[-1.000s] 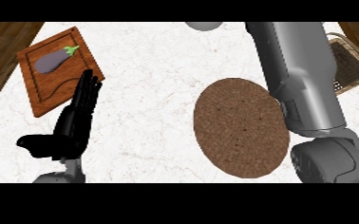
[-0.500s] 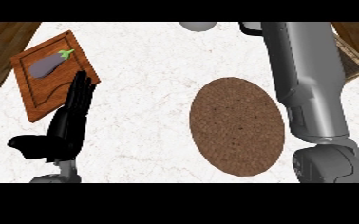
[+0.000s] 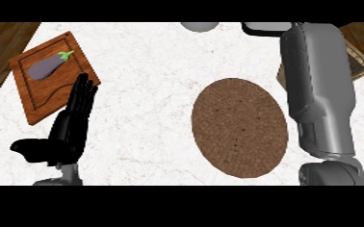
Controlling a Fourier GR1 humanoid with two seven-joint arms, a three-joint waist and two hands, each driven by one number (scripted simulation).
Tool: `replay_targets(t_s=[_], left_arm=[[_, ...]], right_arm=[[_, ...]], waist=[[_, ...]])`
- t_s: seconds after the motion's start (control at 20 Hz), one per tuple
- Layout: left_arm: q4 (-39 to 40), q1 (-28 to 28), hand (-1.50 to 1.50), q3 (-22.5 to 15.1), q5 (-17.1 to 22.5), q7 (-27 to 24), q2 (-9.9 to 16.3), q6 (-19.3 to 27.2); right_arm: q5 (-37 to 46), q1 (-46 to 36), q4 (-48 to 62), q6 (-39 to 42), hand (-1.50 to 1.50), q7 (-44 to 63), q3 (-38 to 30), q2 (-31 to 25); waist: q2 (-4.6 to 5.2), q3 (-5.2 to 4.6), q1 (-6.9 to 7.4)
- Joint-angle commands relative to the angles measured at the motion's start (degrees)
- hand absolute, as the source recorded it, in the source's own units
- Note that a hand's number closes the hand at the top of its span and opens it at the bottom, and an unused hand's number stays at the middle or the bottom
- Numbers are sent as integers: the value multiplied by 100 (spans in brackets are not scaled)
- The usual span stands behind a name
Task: Pick the tomato from the placemat and place it in the basket
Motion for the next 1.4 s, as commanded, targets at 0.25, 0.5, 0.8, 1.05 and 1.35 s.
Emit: replay_targets(t_s=[0.25, 0.5, 0.8, 1.05, 1.35], left_arm=[[-32, -32, 0, -95, -130, 98, -76, 48], [-93, -39, 0, -15, -56, 81, -54, -29], [-277, 20, 0, 34, -19, 289, 47, -85], [-299, 69, 0, 23, -67, 219, -41, -38], [-194, 128, 0, -158, -216, 48, -212, 4]], right_arm=[[-343, 900, -948, 40, 150, 253, -5, 135], [-493, 1016, -1022, -130, 150, 248, 32, 67], [-387, 1580, -1639, -324, 150, 484, -169, 301], [-810, 1645, -1465, -196, -150, 181, -125, 76], [-831, 1805, -1510, -1027, -150, 33, 82, 99]], waist=[[-4, 3, -7], [12, 2, 31], [1, 2, 8], [14, 2, 42], [24, 3, 65]])
